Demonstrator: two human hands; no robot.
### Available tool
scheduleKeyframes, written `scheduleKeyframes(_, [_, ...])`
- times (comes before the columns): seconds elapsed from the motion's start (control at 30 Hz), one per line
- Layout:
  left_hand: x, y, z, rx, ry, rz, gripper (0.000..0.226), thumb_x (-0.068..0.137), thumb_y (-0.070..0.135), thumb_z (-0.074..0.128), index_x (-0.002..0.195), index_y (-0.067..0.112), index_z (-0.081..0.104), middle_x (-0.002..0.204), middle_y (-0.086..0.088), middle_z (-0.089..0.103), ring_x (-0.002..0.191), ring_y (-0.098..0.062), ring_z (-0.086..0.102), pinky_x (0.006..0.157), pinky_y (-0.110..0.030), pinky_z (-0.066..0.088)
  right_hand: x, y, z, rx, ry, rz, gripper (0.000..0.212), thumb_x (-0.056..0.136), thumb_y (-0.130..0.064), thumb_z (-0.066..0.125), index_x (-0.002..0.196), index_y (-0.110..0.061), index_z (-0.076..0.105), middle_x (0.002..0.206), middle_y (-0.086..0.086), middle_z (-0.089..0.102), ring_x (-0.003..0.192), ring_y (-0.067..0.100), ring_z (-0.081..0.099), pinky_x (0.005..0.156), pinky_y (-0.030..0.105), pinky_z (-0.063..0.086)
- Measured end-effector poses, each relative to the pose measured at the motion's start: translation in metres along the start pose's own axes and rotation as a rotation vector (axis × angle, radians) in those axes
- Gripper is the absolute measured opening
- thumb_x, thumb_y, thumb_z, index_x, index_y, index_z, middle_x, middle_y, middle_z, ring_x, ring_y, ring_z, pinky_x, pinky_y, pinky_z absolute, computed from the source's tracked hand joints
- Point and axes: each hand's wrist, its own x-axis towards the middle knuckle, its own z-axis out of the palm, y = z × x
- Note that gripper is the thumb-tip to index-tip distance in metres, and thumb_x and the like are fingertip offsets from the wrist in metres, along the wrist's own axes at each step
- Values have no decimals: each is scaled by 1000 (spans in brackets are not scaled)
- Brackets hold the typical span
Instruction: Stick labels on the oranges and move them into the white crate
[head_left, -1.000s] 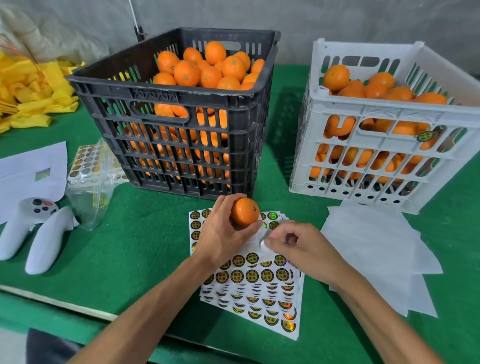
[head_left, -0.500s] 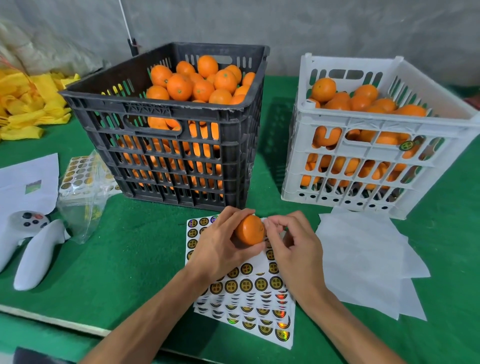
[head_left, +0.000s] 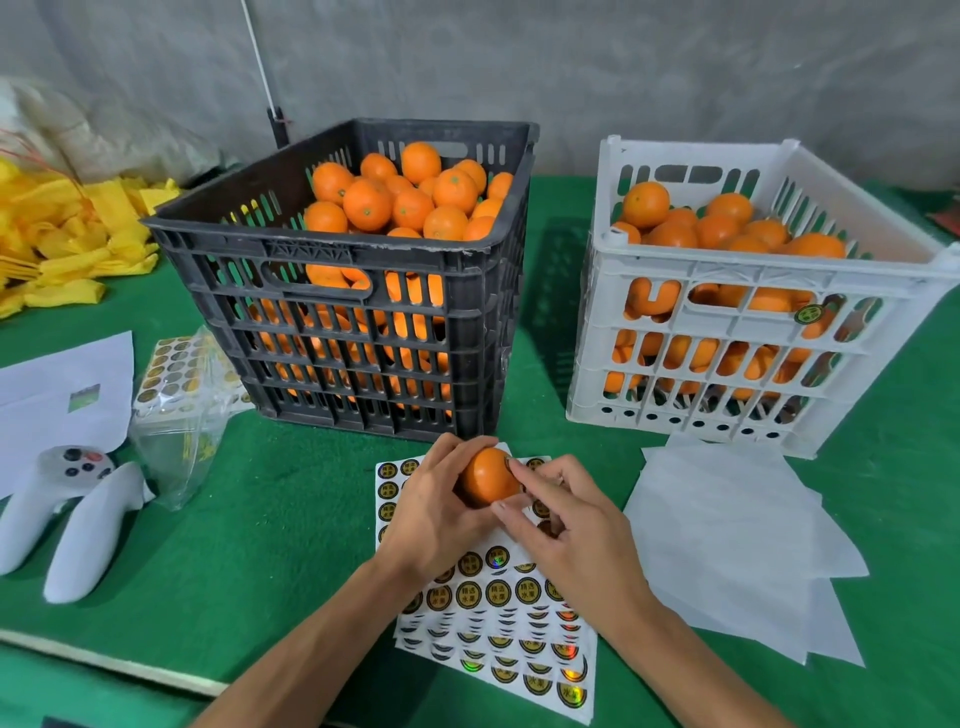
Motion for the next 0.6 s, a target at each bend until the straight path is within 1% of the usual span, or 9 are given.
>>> scheduleKeyframes(0.1, [1, 3, 0, -17, -6, -13, 75, 76, 73, 76, 136, 31, 60, 115, 17, 53, 103, -4, 61, 89, -28, 58, 0, -1, 0, -65, -6, -23, 50, 94, -48, 66, 140, -26, 63, 113, -14, 57, 93, 12, 60, 79, 35, 55])
scheduleKeyframes(0.2, [1, 8, -3, -29, 9, 18, 75, 79, 61, 82, 143, 31, 56, 125, 15, 58, 109, -6, 63, 93, -32, 59, 0, -6, -6, -108, 39, -48, 48, 94, -44, 68, 134, -18, 68, 129, -10, 60, 107, 13, 61, 90, 38, 55])
scheduleKeyframes(0.27, [7, 18, -9, -27, 29, 88, 76, 82, 58, 81, 148, 35, 50, 133, 15, 61, 106, -4, 64, 89, -26, 58, 4, -12, -14, -137, 104, -93, 49, 95, -45, 67, 134, -15, 68, 138, -9, 60, 118, 13, 61, 97, 38, 54])
scheduleKeyframes(0.33, [19, 38, -16, -65, 51, 183, 69, 87, 58, 77, 148, 41, 48, 133, 16, 60, 97, -2, 64, 81, -17, 55, 13, -20, -26, -97, 176, -123, 54, 98, -51, 60, 140, -17, 63, 145, -11, 56, 130, 7, 55, 106, 34, 51])
scheduleKeyframes(0.4, [37, 65, -23, -78, 102, 315, 55, 93, 55, 73, 142, 43, 51, 134, 16, 55, 103, -7, 64, 81, -16, 53, 28, -30, -40, -19, 244, -113, 60, 99, -57, 53, 147, -21, 55, 152, -15, 48, 139, 0, 45, 110, 30, 47])
scheduleKeyframes(0.47, [58, 92, -30, -61, 147, 438, 41, 96, 50, 70, 133, 47, 53, 134, 16, 53, 114, -11, 62, 88, -15, 51, 45, -40, -57, 38, 310, -122, 62, 100, -56, 52, 149, -19, 52, 154, -12, 47, 142, -1, 41, 110, 33, 48])
scheduleKeyframes(0.5, [69, 105, -32, -48, 159, 462, 36, 97, 51, 69, 130, 49, 54, 133, 17, 53, 115, -9, 60, 89, -14, 50, 55, -45, -66, 48, 347, -132, 61, 100, -53, 52, 149, -16, 53, 154, -9, 48, 142, 1, 41, 111, 34, 48])
scheduleKeyframes(0.53, [81, 117, -35, -38, 166, 458, 35, 96, 52, 68, 128, 48, 55, 132, 19, 52, 113, -6, 60, 88, -14, 50, 64, -48, -76, 49, 380, -135, 60, 100, -51, 53, 148, -15, 53, 153, -7, 49, 143, 2, 42, 112, 35, 46])
scheduleKeyframes(0.6, [103, 138, -37, -60, 150, 426, 37, 96, 52, 67, 130, 49, 56, 132, 22, 49, 103, -4, 61, 81, -15, 52, 84, -55, -95, 40, 421, -126, 60, 101, -50, 51, 150, -15, 51, 154, -6, 48, 143, 5, 41, 117, 32, 40])
